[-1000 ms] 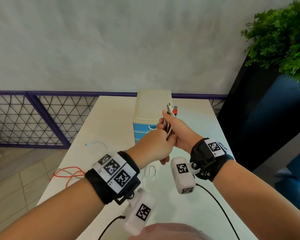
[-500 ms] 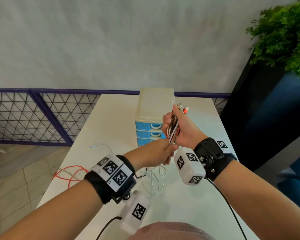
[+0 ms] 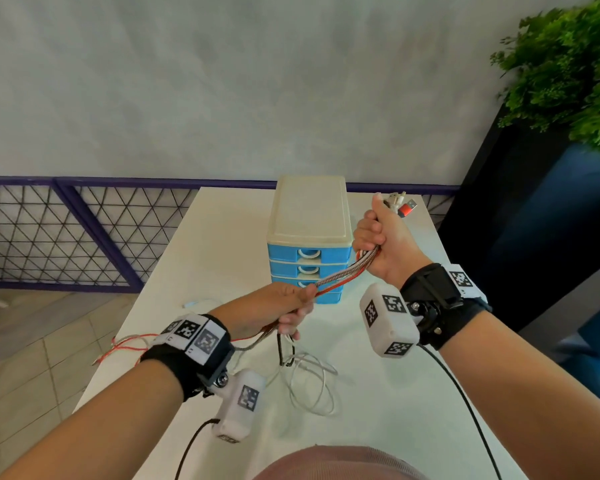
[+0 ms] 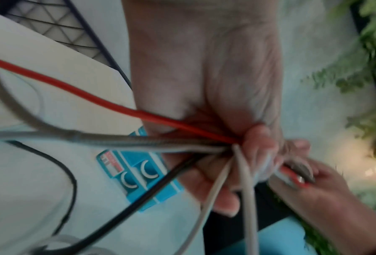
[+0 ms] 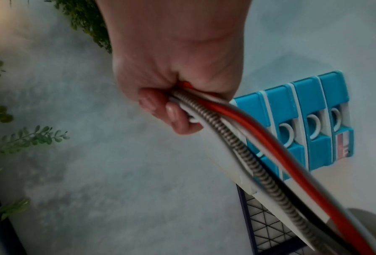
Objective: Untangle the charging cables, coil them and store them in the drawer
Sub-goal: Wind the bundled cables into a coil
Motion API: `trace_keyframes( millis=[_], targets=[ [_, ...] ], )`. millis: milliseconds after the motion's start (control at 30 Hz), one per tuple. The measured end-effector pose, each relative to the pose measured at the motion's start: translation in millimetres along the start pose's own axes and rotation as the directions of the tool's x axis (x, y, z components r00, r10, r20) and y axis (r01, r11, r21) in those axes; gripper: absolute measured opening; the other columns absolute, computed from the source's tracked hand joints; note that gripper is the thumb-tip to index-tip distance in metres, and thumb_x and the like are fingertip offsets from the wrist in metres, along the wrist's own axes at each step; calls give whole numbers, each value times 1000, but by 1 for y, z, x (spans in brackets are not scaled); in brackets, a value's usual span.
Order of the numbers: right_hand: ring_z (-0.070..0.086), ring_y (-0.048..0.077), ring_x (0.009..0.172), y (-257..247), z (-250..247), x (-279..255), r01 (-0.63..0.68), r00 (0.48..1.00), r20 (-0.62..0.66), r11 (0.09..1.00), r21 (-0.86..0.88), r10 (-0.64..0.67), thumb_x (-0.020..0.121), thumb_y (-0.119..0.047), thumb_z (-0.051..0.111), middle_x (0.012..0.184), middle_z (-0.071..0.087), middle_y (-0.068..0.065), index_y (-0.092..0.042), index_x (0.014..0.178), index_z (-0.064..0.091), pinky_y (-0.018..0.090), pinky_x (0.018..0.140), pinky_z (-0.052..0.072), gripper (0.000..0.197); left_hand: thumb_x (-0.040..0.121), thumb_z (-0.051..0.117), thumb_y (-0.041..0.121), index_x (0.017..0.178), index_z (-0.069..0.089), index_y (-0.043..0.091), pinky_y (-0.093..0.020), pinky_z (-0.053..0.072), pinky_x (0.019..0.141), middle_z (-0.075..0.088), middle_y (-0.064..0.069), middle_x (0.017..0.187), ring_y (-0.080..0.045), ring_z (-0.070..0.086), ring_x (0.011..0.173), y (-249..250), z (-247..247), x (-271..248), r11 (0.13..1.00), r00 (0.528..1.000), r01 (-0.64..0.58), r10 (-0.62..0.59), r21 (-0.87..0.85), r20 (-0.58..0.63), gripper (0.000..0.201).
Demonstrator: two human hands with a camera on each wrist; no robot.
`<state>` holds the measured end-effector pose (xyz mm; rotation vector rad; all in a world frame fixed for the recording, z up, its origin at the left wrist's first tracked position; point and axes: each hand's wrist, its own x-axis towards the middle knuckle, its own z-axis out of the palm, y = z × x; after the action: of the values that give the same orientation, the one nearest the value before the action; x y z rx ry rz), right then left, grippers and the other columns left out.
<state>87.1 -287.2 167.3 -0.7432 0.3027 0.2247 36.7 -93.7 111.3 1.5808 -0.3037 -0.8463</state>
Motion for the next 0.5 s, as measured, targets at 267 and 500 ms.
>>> trace_keyframes(
  millis=[267, 500],
  targets=[
    [26, 4, 27, -11, -5, 4, 69, 998, 5, 997, 31, -69, 98, -46, 45, 38, 30, -9, -20, 62, 34, 17, 30, 22, 45, 92, 38, 48, 70, 63, 16, -30, 45, 101, 60, -2, 73, -23, 66, 91, -7, -17, -7, 879, 998, 47, -18, -475, 64, 46],
    [27, 4, 29, -17, -7, 0, 90, 995, 33, 994, 60, -92, 97, -45, 47, 39, 31, -9, -19, 63, 37, 16, 33, 23, 44, 94, 37, 39, 73, 56, 17, -32, 48, 98, 47, 4, 59, -16, 63, 68, 1, -13, -11, 888, 1000, 22, -18, -459, 14, 36]
  ],
)
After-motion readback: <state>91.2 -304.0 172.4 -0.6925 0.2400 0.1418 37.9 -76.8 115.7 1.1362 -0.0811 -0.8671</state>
